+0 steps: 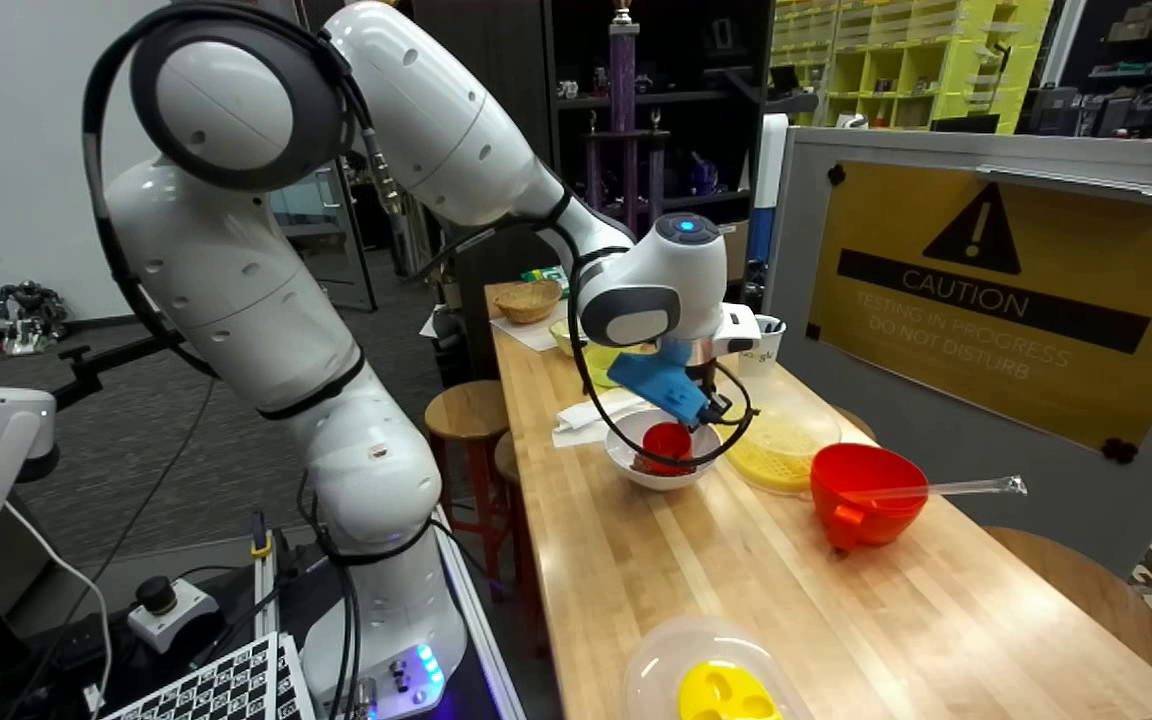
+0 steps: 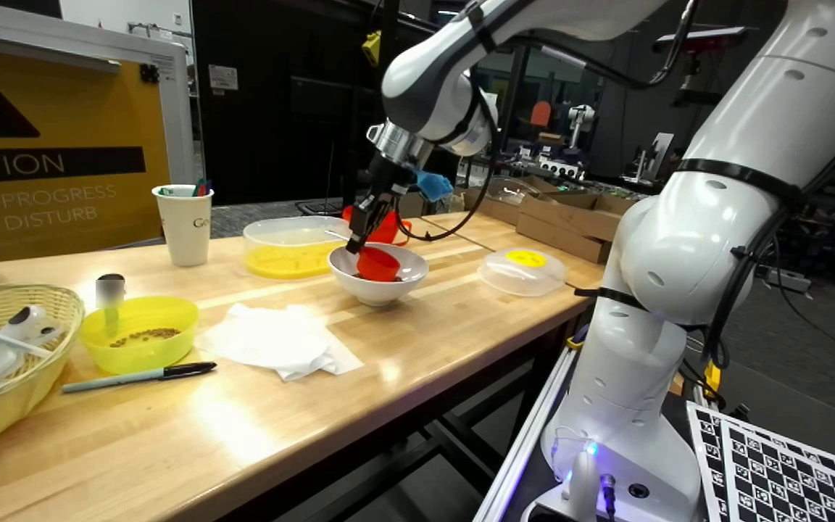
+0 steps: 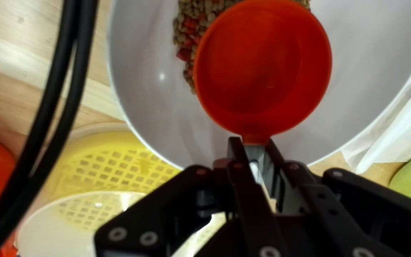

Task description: Use the scoop to stir the contents of the white bowl

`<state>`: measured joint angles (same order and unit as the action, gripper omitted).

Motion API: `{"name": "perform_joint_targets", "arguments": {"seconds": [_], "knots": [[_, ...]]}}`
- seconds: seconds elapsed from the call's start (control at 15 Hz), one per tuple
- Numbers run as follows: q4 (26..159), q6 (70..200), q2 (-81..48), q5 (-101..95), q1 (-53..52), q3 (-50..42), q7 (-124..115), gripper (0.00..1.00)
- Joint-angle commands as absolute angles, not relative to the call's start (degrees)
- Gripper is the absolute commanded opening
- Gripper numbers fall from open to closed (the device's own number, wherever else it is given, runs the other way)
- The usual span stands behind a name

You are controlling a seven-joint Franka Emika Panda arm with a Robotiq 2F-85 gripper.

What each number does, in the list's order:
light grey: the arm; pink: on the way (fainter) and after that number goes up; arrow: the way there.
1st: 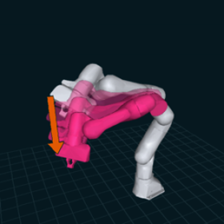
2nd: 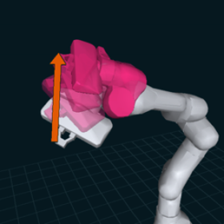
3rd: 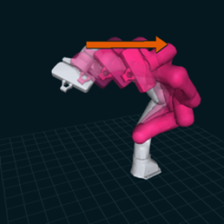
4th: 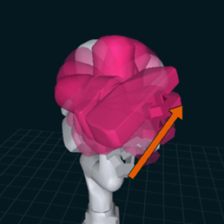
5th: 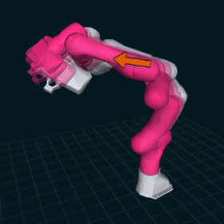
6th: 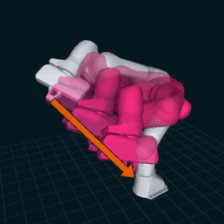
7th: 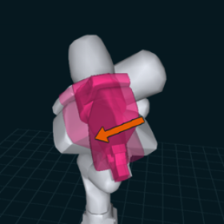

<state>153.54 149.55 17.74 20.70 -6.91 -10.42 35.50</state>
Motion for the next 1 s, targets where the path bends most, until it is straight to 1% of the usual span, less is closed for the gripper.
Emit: {"name": "perform_joint_targets", "arguments": {"seconds": [0.0,0.93], "knots": [[153.2,149.9,16.3,20.0,-6.9,-10.1,34.8,0.04],[154.4,149.5,17.1,20.7,-8.5,-8.1,34.8,0.04]]}}
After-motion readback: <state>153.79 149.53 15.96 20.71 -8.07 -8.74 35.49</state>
